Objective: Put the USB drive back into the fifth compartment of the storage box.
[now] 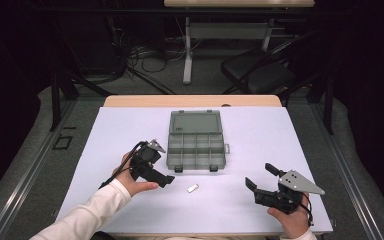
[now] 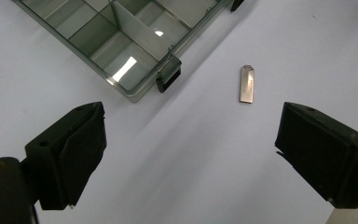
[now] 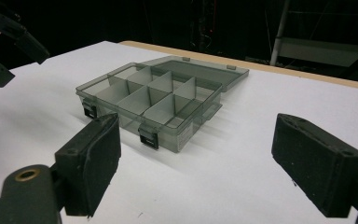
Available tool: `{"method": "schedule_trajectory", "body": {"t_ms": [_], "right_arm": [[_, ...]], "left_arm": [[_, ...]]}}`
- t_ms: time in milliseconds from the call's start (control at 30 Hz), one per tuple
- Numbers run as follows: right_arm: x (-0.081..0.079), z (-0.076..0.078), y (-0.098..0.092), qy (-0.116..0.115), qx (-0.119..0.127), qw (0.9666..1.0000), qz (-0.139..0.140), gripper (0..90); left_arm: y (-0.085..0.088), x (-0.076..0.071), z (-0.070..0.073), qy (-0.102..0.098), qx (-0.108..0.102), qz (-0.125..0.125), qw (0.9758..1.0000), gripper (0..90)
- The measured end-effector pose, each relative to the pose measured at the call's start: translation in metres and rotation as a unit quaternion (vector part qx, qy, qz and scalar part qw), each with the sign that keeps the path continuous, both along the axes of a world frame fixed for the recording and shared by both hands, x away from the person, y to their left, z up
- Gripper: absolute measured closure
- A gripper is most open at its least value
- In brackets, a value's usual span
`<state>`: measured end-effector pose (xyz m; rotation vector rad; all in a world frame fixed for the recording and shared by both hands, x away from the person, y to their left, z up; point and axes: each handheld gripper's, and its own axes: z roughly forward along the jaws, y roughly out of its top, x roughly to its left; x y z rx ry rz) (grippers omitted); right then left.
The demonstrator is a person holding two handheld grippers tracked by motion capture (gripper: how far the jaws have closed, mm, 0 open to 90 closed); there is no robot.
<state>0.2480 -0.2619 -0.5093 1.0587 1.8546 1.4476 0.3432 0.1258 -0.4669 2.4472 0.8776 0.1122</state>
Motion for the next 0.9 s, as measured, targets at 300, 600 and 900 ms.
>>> {"method": "schedule_trajectory", "body": {"t_ms": [300, 600, 900], "right_arm": [[0.0, 0.0, 0.0, 0.001, -0.003, 1.0, 0.002, 15.5], [0.0, -0.001, 0.0, 0.0, -0.003, 1.0, 0.003, 15.5], [0.0, -0.001, 0.001, 0.001, -0.004, 1.0, 0.004, 15.6]], "left_arm": [[-0.015, 0.004, -0.005, 0.006, -0.002, -0.007, 1.0, 14.6], [-0.026, 0.006, -0.01, 0.007, 0.007, -0.015, 0.9998, 15.8], [-0.036, 0.007, -0.013, 0.01, 0.013, -0.021, 0.9996, 20.7]]}}
